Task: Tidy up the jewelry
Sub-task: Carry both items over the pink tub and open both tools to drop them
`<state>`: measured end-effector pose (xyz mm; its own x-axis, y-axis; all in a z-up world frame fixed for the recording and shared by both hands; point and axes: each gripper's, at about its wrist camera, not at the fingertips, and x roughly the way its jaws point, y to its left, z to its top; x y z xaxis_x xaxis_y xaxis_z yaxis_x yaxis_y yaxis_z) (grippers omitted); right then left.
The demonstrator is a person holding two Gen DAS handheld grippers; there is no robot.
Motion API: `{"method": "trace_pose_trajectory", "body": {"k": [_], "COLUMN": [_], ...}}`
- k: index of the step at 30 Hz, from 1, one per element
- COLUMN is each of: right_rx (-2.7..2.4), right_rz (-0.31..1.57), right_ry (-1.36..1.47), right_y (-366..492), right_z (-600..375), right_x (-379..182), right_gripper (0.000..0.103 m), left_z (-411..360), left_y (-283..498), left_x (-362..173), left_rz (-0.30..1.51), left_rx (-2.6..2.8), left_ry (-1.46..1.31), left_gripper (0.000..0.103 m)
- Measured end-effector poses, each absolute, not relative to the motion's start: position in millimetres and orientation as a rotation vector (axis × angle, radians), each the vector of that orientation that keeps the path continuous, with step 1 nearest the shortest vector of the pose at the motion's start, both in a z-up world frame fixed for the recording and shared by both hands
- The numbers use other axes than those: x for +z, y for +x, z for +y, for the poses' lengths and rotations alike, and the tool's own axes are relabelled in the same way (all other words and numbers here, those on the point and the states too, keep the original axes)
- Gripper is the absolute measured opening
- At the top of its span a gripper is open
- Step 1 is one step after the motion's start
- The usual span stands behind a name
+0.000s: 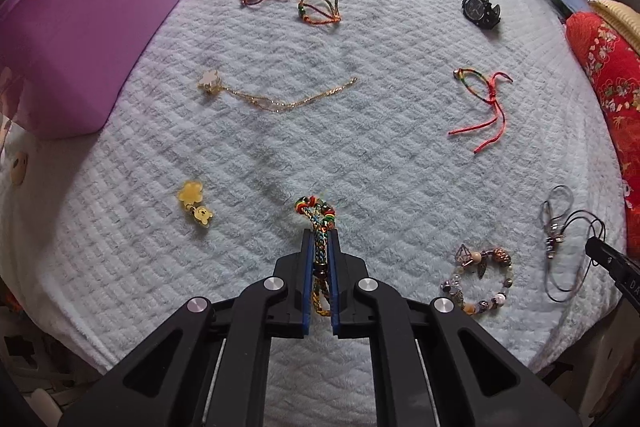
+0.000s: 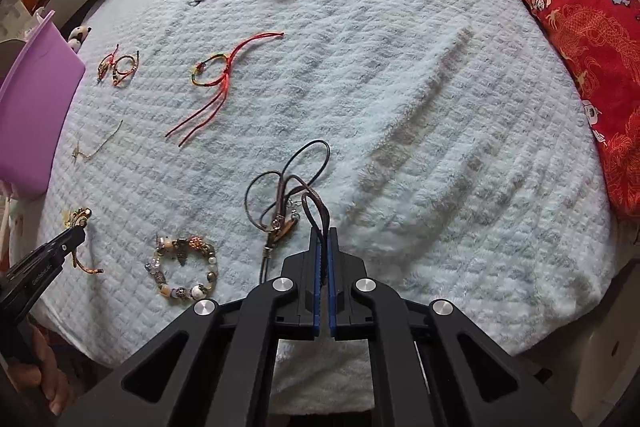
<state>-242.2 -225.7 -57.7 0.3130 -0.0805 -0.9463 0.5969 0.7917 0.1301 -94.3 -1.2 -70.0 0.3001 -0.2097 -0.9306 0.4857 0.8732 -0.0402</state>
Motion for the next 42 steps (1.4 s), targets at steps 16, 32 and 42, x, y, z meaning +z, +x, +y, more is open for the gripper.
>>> {"method": "trace_pose_trajectory", "body": {"k": [16,32,42], "right_rx": [-0.413,-0.223,0.035], "right_rz": [1.123,0.948,0.827], "right_ry": [0.491,0.451,0.414], "right_y": [-226,-131,3], "right_z": [-218,-163,-75], "right_x": [40,195,271], "right_gripper": [0.003,0.003,0.003], "left_z": [11,55,120], "left_y": [-72,-10,80], "left_x": [15,150,226], "left_rz": [1.136,1.078,0.988], "left_rx": [-0.512,-0.53,-0.445], "left_ry": [0.241,0.179,0.167], "left_gripper": [0.007,0.007,0.007]}}
